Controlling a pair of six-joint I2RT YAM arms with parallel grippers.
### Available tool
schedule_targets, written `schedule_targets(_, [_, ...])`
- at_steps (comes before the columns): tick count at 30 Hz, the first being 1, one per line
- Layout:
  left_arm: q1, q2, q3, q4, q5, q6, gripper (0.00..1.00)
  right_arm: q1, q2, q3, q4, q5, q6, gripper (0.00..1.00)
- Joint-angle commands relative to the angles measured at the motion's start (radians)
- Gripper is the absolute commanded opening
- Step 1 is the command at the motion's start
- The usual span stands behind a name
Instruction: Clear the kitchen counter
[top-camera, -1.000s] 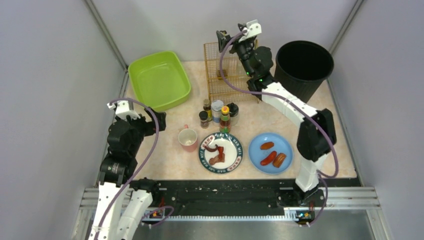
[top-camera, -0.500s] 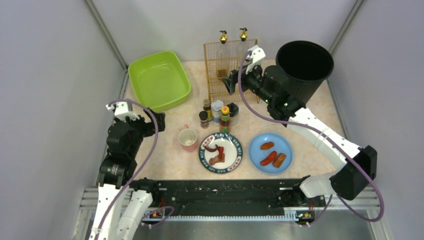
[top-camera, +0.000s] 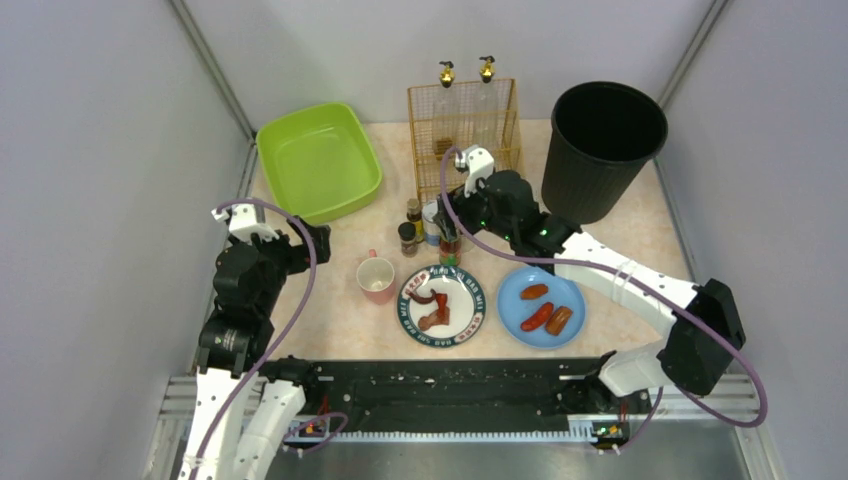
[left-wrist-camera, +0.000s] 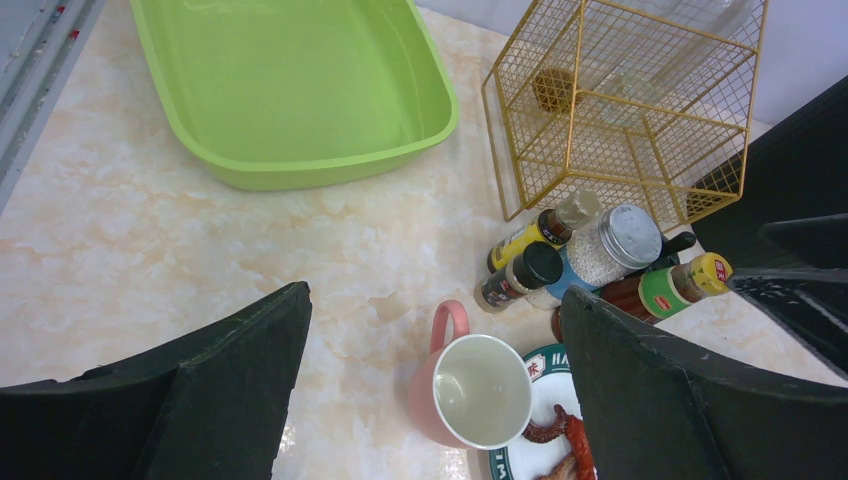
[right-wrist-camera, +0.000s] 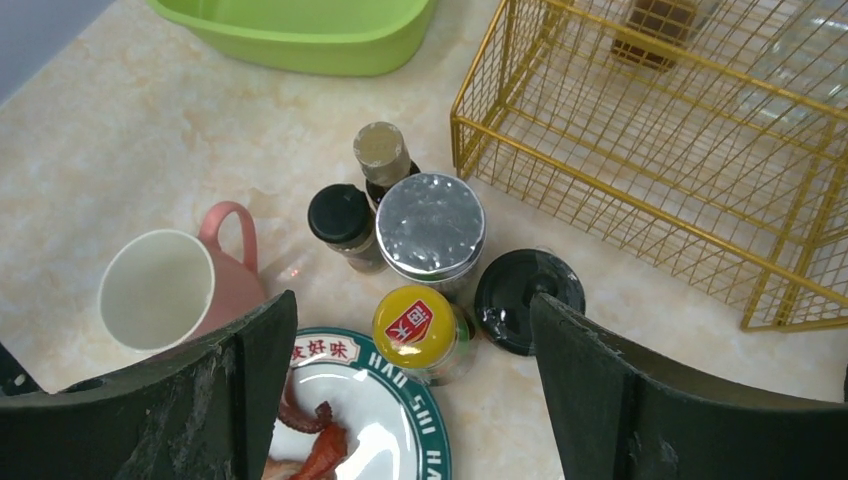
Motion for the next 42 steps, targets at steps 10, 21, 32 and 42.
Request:
schedule_targets(10, [-0.004, -0.007, 0.009, 0.022, 0.004, -0.006, 0.99, 0.058, 0.084, -0.014, 0.044, 0.142, 0.019, 0.70])
schedule_targets(21, [-0.005, -0.005, 0.009, 0.021, 0.005, -0.006, 0.99, 0.071, 0.096, -0.014, 0.026, 0.148, 0.012, 0.50])
schedule_targets(32, [-0.005, -0.004, 0.008, 0.022, 0.003, -0.004, 0.99, 0.087, 0.129, -0.035, 0.045, 0.150, 0.020, 0.42])
schedule_targets(42, [-0.005, -0.003, 0.009, 0.022, 0.004, -0.004, 0.99, 0.096, 0.092, -0.062, 0.046, 0.198, 0.016, 0.00])
